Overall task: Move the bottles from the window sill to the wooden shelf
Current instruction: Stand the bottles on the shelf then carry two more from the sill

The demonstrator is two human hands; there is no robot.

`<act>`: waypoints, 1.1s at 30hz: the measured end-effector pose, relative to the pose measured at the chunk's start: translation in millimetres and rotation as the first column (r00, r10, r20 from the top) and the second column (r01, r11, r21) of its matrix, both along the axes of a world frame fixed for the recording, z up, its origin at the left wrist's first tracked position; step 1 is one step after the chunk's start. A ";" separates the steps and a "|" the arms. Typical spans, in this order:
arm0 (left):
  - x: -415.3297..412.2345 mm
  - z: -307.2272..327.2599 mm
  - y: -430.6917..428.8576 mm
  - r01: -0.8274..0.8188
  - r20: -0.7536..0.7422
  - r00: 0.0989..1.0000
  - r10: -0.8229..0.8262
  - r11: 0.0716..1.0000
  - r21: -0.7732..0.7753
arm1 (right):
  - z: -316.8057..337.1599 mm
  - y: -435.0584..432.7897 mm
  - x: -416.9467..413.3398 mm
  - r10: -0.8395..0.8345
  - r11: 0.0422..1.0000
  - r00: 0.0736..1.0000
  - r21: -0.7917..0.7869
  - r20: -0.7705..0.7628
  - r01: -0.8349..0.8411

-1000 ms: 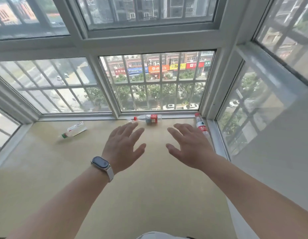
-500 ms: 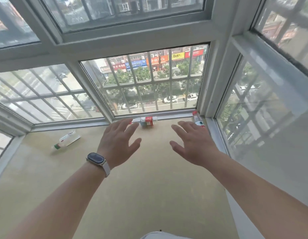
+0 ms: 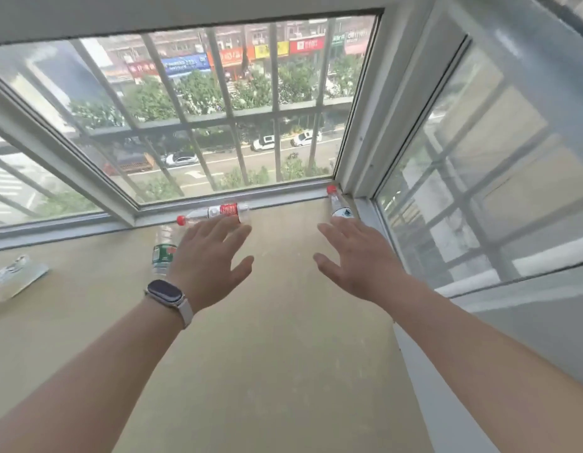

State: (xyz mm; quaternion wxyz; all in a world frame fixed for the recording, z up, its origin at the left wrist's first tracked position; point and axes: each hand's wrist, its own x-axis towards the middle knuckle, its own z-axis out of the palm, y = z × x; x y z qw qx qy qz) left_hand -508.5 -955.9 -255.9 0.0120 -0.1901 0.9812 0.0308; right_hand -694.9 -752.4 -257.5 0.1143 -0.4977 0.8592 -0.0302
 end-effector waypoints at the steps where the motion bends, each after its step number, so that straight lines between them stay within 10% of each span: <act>1: -6.6 -13.6 -2.3 0.003 0.004 1.000 -0.003 1.000 0.001 | -9.7 -5.5 -5.2 -0.008 1.000 1.000 -0.001 0.002 0.008; 13: -57.7 -197.4 -59.5 -0.171 0.110 0.981 0.158 0.979 0.112 | -163.7 -45.1 -69.5 -0.170 0.984 0.981 -0.029 0.090 0.173; 33: -114.7 -318.6 -184.2 -0.402 0.065 0.914 0.399 0.915 0.034 | -285.4 -82.0 -142.9 -0.537 0.843 0.843 0.013 0.029 0.537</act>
